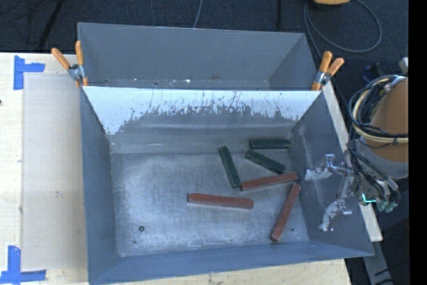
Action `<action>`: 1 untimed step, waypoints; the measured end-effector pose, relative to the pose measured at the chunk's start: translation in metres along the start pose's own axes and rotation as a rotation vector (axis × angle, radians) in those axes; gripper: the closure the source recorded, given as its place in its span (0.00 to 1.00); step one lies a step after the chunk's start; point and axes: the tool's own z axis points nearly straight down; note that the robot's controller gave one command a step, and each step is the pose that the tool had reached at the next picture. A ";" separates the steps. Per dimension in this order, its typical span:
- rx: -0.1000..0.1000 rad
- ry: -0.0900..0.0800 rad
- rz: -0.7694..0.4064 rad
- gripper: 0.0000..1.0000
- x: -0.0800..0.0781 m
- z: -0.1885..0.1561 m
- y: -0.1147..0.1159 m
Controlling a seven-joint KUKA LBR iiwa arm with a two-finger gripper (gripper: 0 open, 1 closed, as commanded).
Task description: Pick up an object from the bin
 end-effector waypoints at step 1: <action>0.001 -0.006 -0.004 0.00 -0.002 -0.003 0.001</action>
Offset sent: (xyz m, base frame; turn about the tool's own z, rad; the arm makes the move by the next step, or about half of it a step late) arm 0.0183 0.0069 -0.1265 -0.5122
